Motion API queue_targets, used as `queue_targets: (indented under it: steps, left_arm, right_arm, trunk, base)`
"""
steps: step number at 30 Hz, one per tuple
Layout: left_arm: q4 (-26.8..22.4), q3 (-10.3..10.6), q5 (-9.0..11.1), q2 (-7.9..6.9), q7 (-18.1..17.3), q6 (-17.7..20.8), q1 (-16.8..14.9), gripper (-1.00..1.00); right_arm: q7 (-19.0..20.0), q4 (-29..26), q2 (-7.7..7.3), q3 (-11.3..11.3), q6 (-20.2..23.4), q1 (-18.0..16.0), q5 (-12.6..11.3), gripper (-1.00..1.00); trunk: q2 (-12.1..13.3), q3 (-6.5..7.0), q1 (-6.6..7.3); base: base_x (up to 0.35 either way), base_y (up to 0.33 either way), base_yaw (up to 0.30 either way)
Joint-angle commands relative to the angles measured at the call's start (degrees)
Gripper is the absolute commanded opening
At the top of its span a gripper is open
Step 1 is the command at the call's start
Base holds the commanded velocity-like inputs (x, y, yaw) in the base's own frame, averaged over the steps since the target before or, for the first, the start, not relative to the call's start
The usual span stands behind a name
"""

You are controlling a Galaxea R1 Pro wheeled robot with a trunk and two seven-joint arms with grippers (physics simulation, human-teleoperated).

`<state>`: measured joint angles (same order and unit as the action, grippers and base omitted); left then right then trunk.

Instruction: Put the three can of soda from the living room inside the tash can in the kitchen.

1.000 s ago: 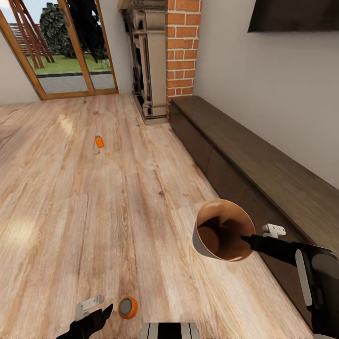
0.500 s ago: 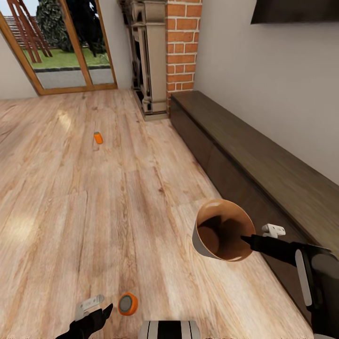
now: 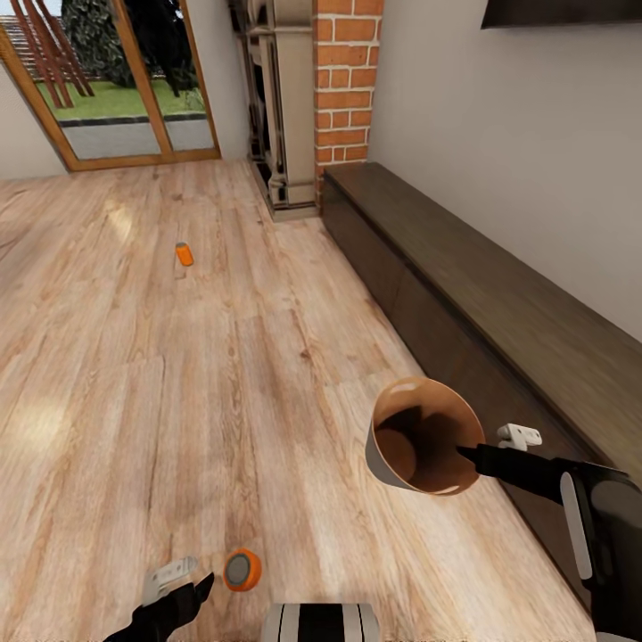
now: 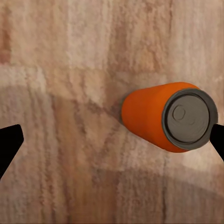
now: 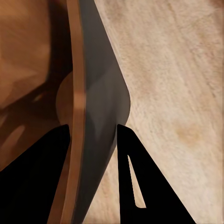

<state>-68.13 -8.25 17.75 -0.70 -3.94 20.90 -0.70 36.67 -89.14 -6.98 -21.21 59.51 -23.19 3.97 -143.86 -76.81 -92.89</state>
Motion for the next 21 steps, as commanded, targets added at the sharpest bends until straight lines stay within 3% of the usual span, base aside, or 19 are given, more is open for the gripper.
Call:
queue_targets:
  steps: [1,8,21]
  left_arm:
    - [-0.29,-0.01,0.00,0.00,0.00,0.05,0.00,1.00]
    - [-5.51,0.15,0.10,0.00,-0.03,0.62,0.02,1.00]
    - [-6.05,0.25,0.09,0.07,-0.44,0.46,0.00,1.00]
  right_arm:
    - [0.16,-0.05,0.02,0.05,0.49,-0.02,-1.96,-1.00]
    - [0.24,-0.15,-0.02,0.05,0.49,-0.02,-1.95,-1.00]
    - [0.22,-0.16,0.00,0.03,0.49,-0.02,-1.95,-1.00]
  trunk:
    - [0.00,-0.09,0.01]
    - [0.00,-0.74,0.01]
    - [0.00,-1.96,0.01]
  base:
    - [0.000,0.000,0.000]
    - [0.000,0.000,0.000]
    - [0.000,0.000,0.000]
